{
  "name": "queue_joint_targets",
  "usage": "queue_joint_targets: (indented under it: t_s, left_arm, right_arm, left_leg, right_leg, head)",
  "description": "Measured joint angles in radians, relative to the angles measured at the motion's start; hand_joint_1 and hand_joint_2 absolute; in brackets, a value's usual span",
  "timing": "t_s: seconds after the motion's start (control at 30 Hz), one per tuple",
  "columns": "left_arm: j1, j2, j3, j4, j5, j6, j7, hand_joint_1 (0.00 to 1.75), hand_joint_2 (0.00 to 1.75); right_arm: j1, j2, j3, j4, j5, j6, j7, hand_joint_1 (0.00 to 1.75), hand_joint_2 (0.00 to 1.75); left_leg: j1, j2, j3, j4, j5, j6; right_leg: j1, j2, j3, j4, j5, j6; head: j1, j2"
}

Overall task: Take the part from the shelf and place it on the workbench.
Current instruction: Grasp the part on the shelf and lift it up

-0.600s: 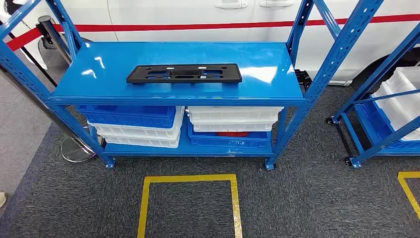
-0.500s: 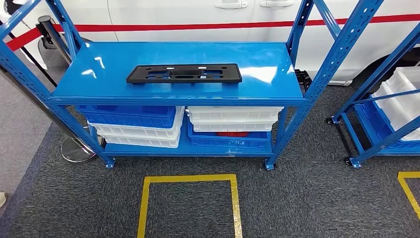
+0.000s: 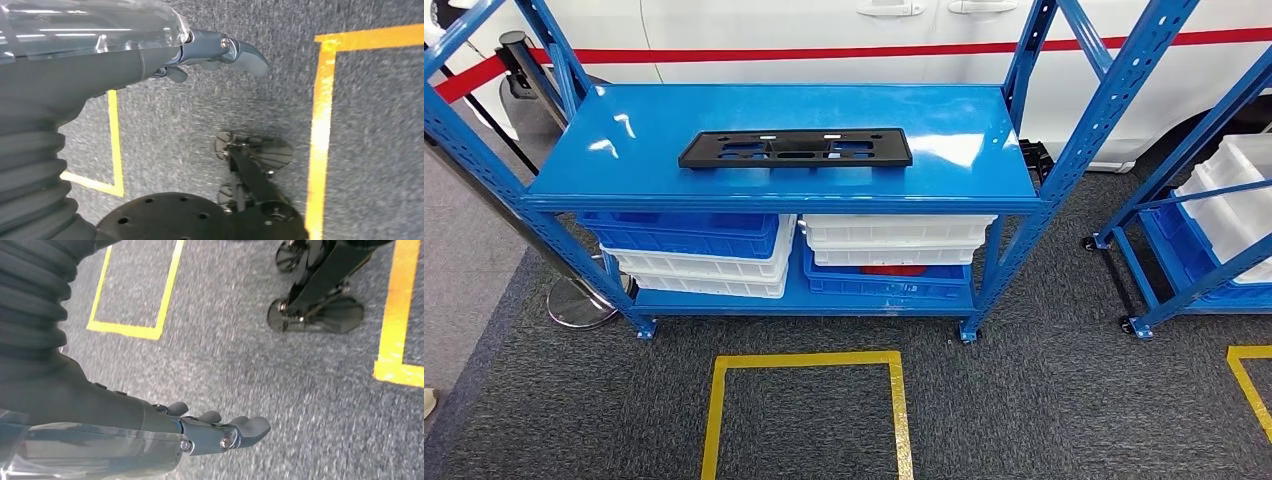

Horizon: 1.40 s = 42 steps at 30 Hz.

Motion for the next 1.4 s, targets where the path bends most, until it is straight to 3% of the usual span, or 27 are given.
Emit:
queue_joint_targets:
  t_s: [0.1,0.13,0.23,0.37,0.4,0.5,0.53,0.63,0.87,1.0,1.07,1.13,1.17,1.2,1.23,1.3,1.37,1.4]
  left_arm:
    - [-0.013,0.001,0.006,0.015,0.020,0.012,-0.022,0.00,0.44]
    - [-0.018,0.001,0.008,0.020,0.027,0.016,-0.029,0.00,0.00]
    - [-0.029,0.002,0.016,0.035,0.045,0.026,-0.052,0.00,0.00]
    - [-0.046,0.002,0.025,0.055,0.068,0.033,-0.087,0.00,0.00]
    - [-0.051,0.002,0.027,0.059,0.073,0.033,-0.095,0.00,0.00]
    - [-0.063,0.002,0.031,0.072,0.085,0.033,-0.120,0.00,0.00]
    - [-0.067,0.002,0.033,0.076,0.089,0.033,-0.128,0.00,0.00]
    - [-0.078,0.002,0.038,0.088,0.098,0.033,-0.148,0.00,0.00]
    - [-0.092,0.002,0.050,0.106,0.109,0.032,-0.175,0.00,0.00]
    - [-0.095,0.002,0.054,0.111,0.113,0.033,-0.180,0.00,0.00]
    - [-0.095,0.002,0.055,0.113,0.116,0.033,-0.182,0.00,0.00]
    - [-0.096,0.002,0.057,0.116,0.118,0.033,-0.183,0.00,0.00]
    - [-0.096,0.002,0.058,0.118,0.119,0.033,-0.184,0.00,0.00]
    - [-0.096,0.001,0.060,0.120,0.119,0.033,-0.184,0.00,0.00]
    - [-0.096,0.001,0.061,0.121,0.120,0.033,-0.184,0.00,0.00]
    - [-0.097,-0.001,0.063,0.123,0.120,0.033,-0.185,0.00,0.00]
    - [-0.101,-0.003,0.065,0.125,0.121,0.034,-0.187,0.00,0.00]
    - [-0.103,-0.003,0.066,0.127,0.121,0.034,-0.187,0.00,0.00]
  right_arm:
    - [-0.017,0.006,-0.061,0.014,0.092,0.006,-0.002,0.00,0.44]
    - [-0.022,0.008,-0.082,0.018,0.121,0.009,-0.006,0.00,0.44]
    - [-0.039,0.016,-0.141,0.030,0.203,0.017,-0.025,0.00,1.75]
    - [-0.074,0.035,-0.225,0.045,0.310,0.038,-0.078,0.00,0.00]
    - [-0.084,0.041,-0.244,0.049,0.332,0.045,-0.094,0.00,0.00]
    - [-0.122,0.063,-0.296,0.059,0.399,0.074,-0.155,0.00,1.31]
    - [-0.137,0.071,-0.310,0.062,0.418,0.086,-0.179,0.00,1.31]
    - [-0.179,0.098,-0.332,0.064,0.454,0.128,-0.255,0.00,0.00]
    - [-0.226,0.143,-0.274,-0.017,0.376,0.228,-0.388,0.00,0.00]
    - [-0.229,0.149,-0.215,-0.119,0.295,0.257,-0.425,0.00,0.00]
    - [-0.230,0.148,-0.188,-0.175,0.259,0.266,-0.439,0.00,0.00]
    - [-0.229,0.146,-0.159,-0.233,0.225,0.273,-0.453,0.00,0.00]
    - [-0.228,0.146,-0.143,-0.264,0.209,0.277,-0.460,0.00,0.00]
    - [-0.227,0.144,-0.127,-0.295,0.193,0.281,-0.466,0.00,0.00]
    - [-0.227,0.143,-0.111,-0.325,0.178,0.284,-0.472,0.00,0.00]
    - [-0.231,0.139,-0.078,-0.385,0.151,0.286,-0.484,0.00,0.00]
    - [-0.235,0.136,-0.048,-0.440,0.126,0.288,-0.494,0.00,0.00]
    - [-0.236,0.134,-0.034,-0.468,0.114,0.290,-0.499,0.00,0.00]
  left_leg:
    - [0.000,0.000,0.000,0.000,0.000,0.000]
    - [0.000,0.000,0.000,0.000,0.000,0.000]
    - [0.000,0.000,0.000,0.000,0.000,0.000]
    - [0.000,0.000,0.000,0.000,0.000,0.000]
    - [0.000,0.000,0.000,0.000,0.000,0.000]
    - [0.000,0.000,0.000,0.000,0.000,0.000]
    - [-0.001,0.000,0.000,0.001,0.000,0.000]
    - [-0.004,0.000,0.000,0.002,0.001,0.000]
    - [-0.008,-0.001,-0.003,0.010,-0.001,0.008]
    - [-0.002,0.002,0.004,-0.007,0.011,0.027]
    - [0.002,0.005,0.008,-0.016,0.018,0.034]
    - [-0.001,0.006,0.008,-0.016,0.018,0.036]
    - [-0.002,0.005,0.008,-0.016,0.017,0.036]
    - [-0.003,0.004,0.010,-0.015,0.015,0.036]
    - [-0.004,0.002,0.012,-0.014,0.013,0.035]
    - [-0.005,-0.001,0.017,-0.010,0.005,0.030]
    - [-0.004,-0.005,0.014,-0.005,-0.001,0.021]
    - [-0.003,-0.006,0.012,-0.005,-0.002,0.015]
  right_leg:
    - [0.000,0.000,0.000,0.000,0.000,0.000]
    - [0.000,0.000,0.000,0.000,0.000,0.000]
    - [0.000,0.000,0.000,0.000,0.000,0.000]
    - [0.000,0.000,0.000,0.000,0.000,0.000]
    - [0.000,0.000,0.000,0.000,0.000,0.000]
    - [0.000,0.000,0.000,0.000,0.000,0.000]
    - [0.000,0.000,0.000,0.000,0.000,0.000]
    - [-0.002,0.000,0.000,-0.001,0.001,0.001]
    - [-0.009,0.000,0.001,-0.003,0.003,0.009]
    - [-0.007,-0.002,-0.004,0.007,-0.006,0.022]
    - [-0.005,-0.004,-0.047,0.095,-0.054,0.022]
    - [-0.004,-0.005,-0.116,0.226,-0.105,0.023]
    - [-0.004,-0.005,-0.139,0.266,-0.108,0.023]
    - [-0.003,-0.005,-0.145,0.267,-0.091,0.021]
    - [-0.002,-0.005,-0.131,0.227,-0.056,0.018]
    - [0.002,-0.001,-0.073,0.093,0.016,0.007]
    - [0.009,0.004,-0.038,0.011,0.039,-0.003]
    - [0.012,0.005,-0.036,0.005,0.034,-0.006]
  head:
    - [0.000,0.000]
    - [0.000,0.000]
    - [0.000,0.000]
    - [0.000,0.000]
    - [0.000,0.000]
    - [0.000,0.000]
    - [0.000,0.000]
    - [0.000,0.000]
    - [0.000,0.000]
    - [0.001,0.000]
    - [0.003,0.000]
    - [0.004,0.000]
    - [0.004,0.000]
    - [0.004,0.000]
    - [0.004,0.000]
    - [0.004,0.000]
    - [0.003,0.000]
    - [0.003,0.000]
